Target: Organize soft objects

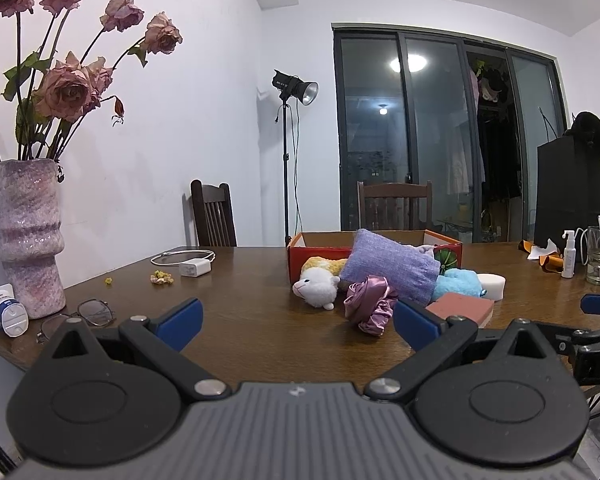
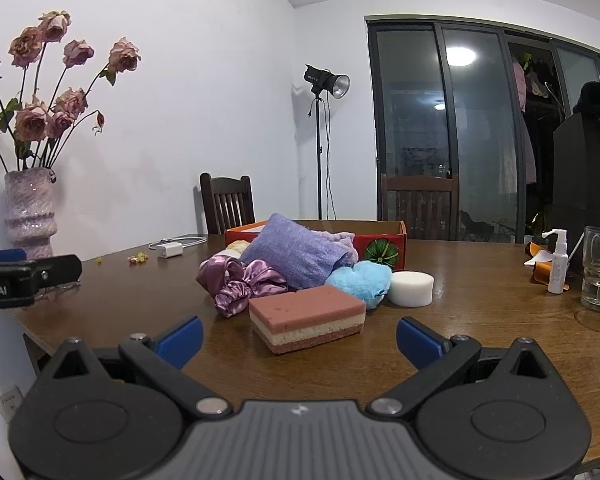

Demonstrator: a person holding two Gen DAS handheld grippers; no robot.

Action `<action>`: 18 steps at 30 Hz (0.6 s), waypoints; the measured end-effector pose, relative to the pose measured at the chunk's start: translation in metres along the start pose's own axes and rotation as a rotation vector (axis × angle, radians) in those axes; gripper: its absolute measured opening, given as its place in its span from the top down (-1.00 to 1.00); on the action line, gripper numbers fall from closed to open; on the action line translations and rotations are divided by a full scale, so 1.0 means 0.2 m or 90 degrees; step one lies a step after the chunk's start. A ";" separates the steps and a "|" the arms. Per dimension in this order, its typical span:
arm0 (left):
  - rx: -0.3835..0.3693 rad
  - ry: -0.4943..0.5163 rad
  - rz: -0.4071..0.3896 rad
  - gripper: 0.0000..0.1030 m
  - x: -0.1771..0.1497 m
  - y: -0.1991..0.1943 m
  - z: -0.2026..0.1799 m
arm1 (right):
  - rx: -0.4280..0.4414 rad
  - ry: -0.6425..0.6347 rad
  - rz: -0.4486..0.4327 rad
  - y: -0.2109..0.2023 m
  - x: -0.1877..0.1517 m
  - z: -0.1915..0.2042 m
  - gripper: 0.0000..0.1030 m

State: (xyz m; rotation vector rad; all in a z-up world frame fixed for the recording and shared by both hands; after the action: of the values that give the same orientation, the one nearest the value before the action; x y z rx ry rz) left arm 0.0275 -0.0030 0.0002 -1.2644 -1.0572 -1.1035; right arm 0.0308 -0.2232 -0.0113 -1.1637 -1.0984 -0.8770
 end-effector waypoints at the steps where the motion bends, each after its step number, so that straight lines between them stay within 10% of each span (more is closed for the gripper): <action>1: 0.000 0.000 0.000 -1.00 0.00 0.00 0.00 | 0.000 -0.001 0.000 0.00 0.00 0.00 -1.00; 18: 0.000 0.001 0.001 -1.00 0.00 0.00 0.00 | 0.000 -0.006 0.000 -0.01 -0.01 0.01 -1.00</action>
State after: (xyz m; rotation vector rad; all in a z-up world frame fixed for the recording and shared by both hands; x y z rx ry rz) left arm 0.0274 -0.0029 0.0005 -1.2645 -1.0547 -1.1037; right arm 0.0292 -0.2218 -0.0123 -1.1691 -1.1053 -0.8721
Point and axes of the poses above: each gripper's, at about its wrist camera, not at the fingertips, and y roughly the way its jaws point, z to its left, x to its top, the point moved 3 cm from there along y, roughly the way its jaws point, and after that the axes turned 2 degrees about z, right-handed, at the moved point
